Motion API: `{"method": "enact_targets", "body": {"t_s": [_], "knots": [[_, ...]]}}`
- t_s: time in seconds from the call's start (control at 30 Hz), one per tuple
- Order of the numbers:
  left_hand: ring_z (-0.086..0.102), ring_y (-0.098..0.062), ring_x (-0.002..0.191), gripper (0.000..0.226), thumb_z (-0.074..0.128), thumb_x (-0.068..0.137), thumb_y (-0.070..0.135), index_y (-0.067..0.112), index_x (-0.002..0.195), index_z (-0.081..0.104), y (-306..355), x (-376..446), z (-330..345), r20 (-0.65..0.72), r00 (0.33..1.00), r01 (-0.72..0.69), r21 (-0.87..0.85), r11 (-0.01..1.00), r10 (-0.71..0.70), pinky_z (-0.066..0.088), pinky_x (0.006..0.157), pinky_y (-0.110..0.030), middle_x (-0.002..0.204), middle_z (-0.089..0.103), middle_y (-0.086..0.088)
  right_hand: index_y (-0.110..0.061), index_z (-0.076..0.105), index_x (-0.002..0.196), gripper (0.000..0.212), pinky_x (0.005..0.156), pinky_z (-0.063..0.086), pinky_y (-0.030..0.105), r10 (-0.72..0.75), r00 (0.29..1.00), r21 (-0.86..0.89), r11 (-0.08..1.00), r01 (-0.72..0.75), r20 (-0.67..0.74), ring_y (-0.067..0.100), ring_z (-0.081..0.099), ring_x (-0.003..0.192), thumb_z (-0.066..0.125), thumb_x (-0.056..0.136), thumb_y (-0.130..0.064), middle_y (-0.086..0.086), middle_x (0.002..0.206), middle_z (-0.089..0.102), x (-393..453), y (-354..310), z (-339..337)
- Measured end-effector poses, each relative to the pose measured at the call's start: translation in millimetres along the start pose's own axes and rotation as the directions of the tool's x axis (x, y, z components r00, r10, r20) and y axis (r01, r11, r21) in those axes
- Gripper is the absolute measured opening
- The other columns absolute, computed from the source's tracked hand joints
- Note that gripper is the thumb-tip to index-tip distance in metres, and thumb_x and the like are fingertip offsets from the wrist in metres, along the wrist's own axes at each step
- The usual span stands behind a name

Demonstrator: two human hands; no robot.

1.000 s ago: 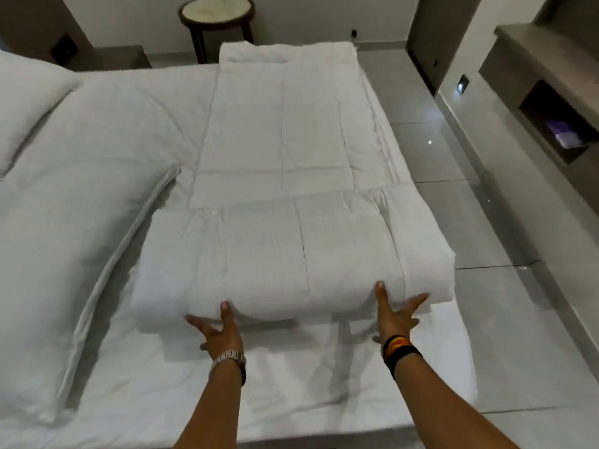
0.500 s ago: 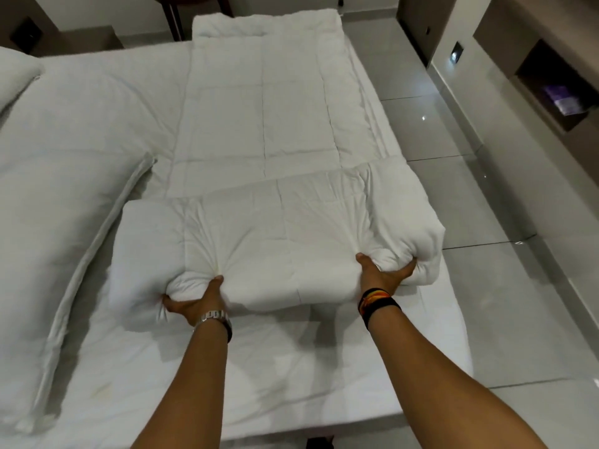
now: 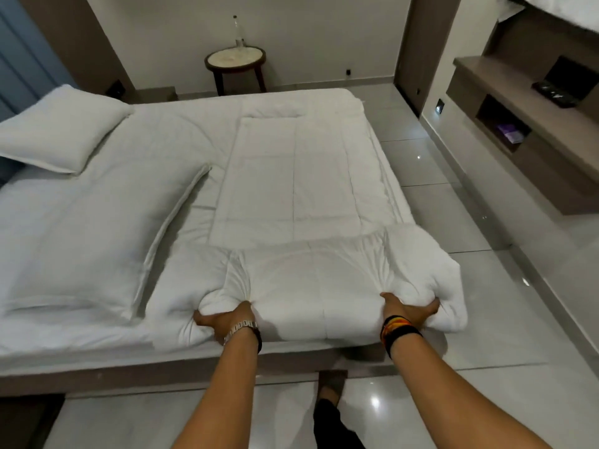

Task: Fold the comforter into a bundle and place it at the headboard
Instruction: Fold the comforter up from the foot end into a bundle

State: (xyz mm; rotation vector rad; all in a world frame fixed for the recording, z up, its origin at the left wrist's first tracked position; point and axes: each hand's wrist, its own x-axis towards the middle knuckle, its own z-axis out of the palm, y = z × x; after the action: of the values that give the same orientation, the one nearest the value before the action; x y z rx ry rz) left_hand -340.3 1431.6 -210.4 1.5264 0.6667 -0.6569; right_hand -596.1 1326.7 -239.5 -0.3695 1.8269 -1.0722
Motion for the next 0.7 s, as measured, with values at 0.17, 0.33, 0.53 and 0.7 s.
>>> {"method": "enact_targets", "body": {"t_s": [0.17, 0.33, 0.53, 0.7], "knots": [[0.038, -0.032, 0.145, 0.095, 0.061, 0.096, 0.056, 0.02, 0.164, 0.005, 45.8, -41.1, -6.8, 0.16, 0.984, -0.085, 0.074, 0.994, 0.072, 0.031, 0.12, -0.041, 0.169, 0.02, -0.012, -0.033, 0.002, 0.165, 0.121, 0.114, 0.037, 0.05, -0.09, 0.994, 0.071, 0.994, 0.086, 0.057, 0.041, 0.045, 0.139, 0.087, 0.078, -0.021, 0.021, 0.163, 0.03, -50.1, -53.3, -11.6], [0.046, -0.025, 0.143, 0.092, 0.065, 0.099, 0.029, 0.041, 0.164, 0.002, 99.4, -44.4, 36.1, 0.76, 0.528, -0.665, 0.093, 0.741, 0.379, 0.033, 0.119, -0.045, 0.162, 0.042, -0.006, -0.045, 0.0, 0.163, 0.122, 0.113, 0.041, 0.045, -0.286, 0.848, 0.098, 0.958, 0.271, 0.446, 0.027, 0.057, 0.13, 0.084, 0.075, -0.037, 0.012, 0.157, 0.047, -35.6, -124.3, 38.4], [0.03, -0.022, 0.154, 0.067, 0.049, 0.108, 0.04, 0.045, 0.163, 0.012, 71.7, 6.2, 75.5, 0.806, 0.472, -0.803, 0.227, 0.55, 0.356, 0.026, 0.117, -0.031, 0.17, 0.026, 0.005, -0.032, 0.014, 0.166, 0.091, 0.125, 0.024, 0.038, -0.404, 0.732, -0.156, 0.811, 0.564, 0.548, 0.024, 0.022, 0.157, 0.072, 0.096, -0.034, 0.003, 0.173, 0.014, 7.6, -82.7, 80.4], [0.021, -0.032, 0.158, 0.077, 0.056, 0.104, 0.042, 0.042, 0.164, 0.007, 14.1, 104.4, 114.1, 0.543, 0.776, -0.597, 0.467, 0.653, 0.321, 0.026, 0.125, -0.047, 0.174, 0.007, -0.008, -0.043, 0.006, 0.163, 0.092, 0.126, 0.011, 0.049, -0.271, 0.87, -0.41, 0.798, 0.442, 0.412, 0.034, -0.007, 0.159, 0.067, 0.095, -0.052, 0.012, 0.172, -0.015, 78.5, -47.1, 143.6]]}}
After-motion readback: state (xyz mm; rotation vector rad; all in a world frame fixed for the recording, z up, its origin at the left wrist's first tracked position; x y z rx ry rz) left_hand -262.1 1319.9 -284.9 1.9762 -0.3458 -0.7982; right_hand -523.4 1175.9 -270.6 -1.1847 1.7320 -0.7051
